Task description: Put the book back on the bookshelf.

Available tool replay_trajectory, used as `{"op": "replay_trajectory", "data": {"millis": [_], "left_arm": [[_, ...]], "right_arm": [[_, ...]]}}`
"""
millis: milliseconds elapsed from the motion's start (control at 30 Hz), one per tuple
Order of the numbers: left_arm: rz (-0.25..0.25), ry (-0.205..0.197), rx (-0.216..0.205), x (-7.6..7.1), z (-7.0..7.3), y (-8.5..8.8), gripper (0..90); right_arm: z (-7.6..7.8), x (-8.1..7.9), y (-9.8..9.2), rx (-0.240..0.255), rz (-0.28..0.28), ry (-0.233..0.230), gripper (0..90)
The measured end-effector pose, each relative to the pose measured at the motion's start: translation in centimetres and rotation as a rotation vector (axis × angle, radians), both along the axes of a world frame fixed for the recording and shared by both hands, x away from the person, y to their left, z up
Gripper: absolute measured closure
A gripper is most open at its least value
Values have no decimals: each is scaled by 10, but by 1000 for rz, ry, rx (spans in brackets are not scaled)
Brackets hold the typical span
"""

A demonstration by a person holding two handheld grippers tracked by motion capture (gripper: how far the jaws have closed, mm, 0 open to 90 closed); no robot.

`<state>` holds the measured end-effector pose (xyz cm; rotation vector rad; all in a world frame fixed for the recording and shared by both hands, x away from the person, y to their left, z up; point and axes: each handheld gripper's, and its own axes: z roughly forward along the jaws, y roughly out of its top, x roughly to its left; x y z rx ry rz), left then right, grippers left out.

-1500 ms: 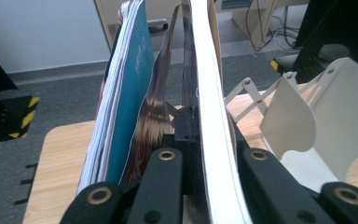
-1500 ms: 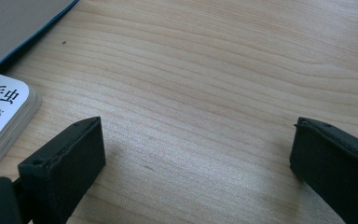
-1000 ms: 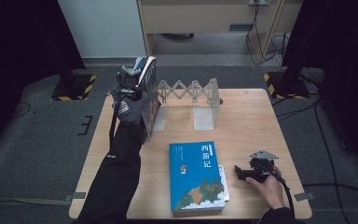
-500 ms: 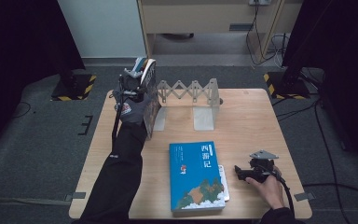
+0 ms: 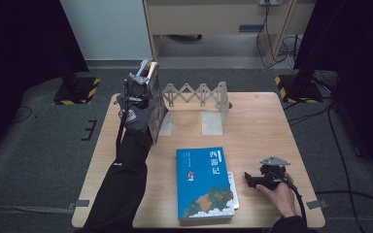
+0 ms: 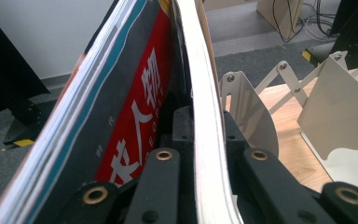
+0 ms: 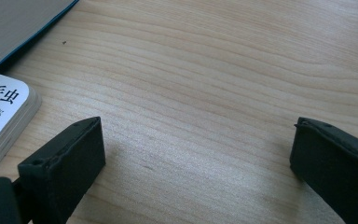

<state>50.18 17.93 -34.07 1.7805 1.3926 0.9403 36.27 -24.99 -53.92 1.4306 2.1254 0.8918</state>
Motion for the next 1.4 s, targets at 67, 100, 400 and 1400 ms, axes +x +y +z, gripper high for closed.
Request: {"op": "replay_trajectory", "data": {"millis": [67,100,400,1400], "left_arm": [[-1,-1,-4,-1,0,2,803],[-1,1,-5,-1,0,3,802],[-7,-19,12,-4,-1,5,756],[-138,-176,-116,-64,41,15,587]], "right_arm": [[0,0,0,0,0,0,35],[0,0,0,0,0,0,34],[0,0,0,0,0,0,34],[0,0,0,0,0,0,34]]}}
